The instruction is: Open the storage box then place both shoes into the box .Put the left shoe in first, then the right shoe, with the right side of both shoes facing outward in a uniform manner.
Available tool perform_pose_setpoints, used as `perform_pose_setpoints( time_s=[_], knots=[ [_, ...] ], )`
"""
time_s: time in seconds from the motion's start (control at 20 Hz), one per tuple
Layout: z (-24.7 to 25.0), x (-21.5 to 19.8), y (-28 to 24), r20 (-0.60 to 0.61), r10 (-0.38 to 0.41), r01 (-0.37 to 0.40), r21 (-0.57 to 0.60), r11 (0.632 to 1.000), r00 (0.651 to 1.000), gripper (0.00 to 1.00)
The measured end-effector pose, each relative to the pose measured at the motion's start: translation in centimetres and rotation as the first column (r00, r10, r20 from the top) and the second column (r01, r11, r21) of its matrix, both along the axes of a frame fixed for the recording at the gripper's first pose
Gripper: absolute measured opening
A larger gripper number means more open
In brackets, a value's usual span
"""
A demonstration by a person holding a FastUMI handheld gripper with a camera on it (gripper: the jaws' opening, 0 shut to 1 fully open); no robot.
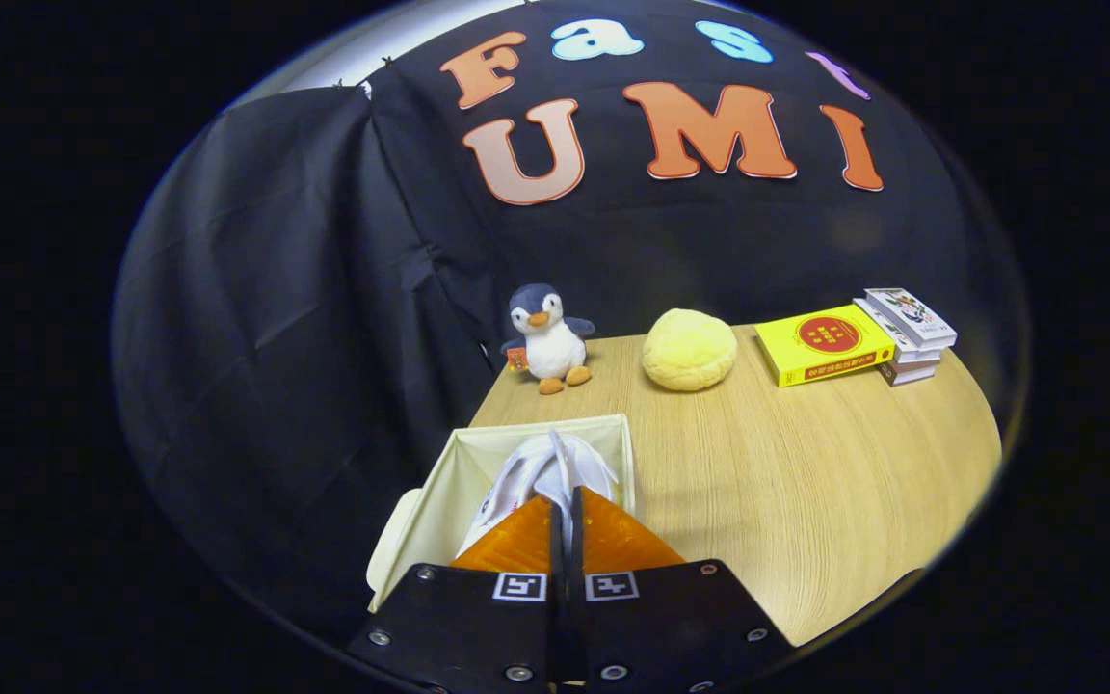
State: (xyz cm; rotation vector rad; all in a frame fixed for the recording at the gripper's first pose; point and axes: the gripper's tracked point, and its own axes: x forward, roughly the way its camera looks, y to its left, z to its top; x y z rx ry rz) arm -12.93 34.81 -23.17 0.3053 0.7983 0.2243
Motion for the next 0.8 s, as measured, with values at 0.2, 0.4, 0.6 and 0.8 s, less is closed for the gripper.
perform_pose_setpoints(
  time_s=[0.2, 0.4, 0.6, 0.8],
  knots=[
    [-3.2, -1.5, 1.3, -0.12, 0.01, -0.012, -0.018, 1.0, 0.993, 0.03],
    [-3.4, -2.5, 1.4, -0.143, 0.075, -0.08, -0.029, 0.996, 0.987, 0.27],
    [1.5, 0.7, 0.0, 0.01, 0.103, -0.103, 0.005, 0.995, 0.995, 0.56],
    [6.5, 3.7, -4.4, 0.151, 0.09, -0.091, -0.001, 0.996, 0.984, 0.7]
  ],
)
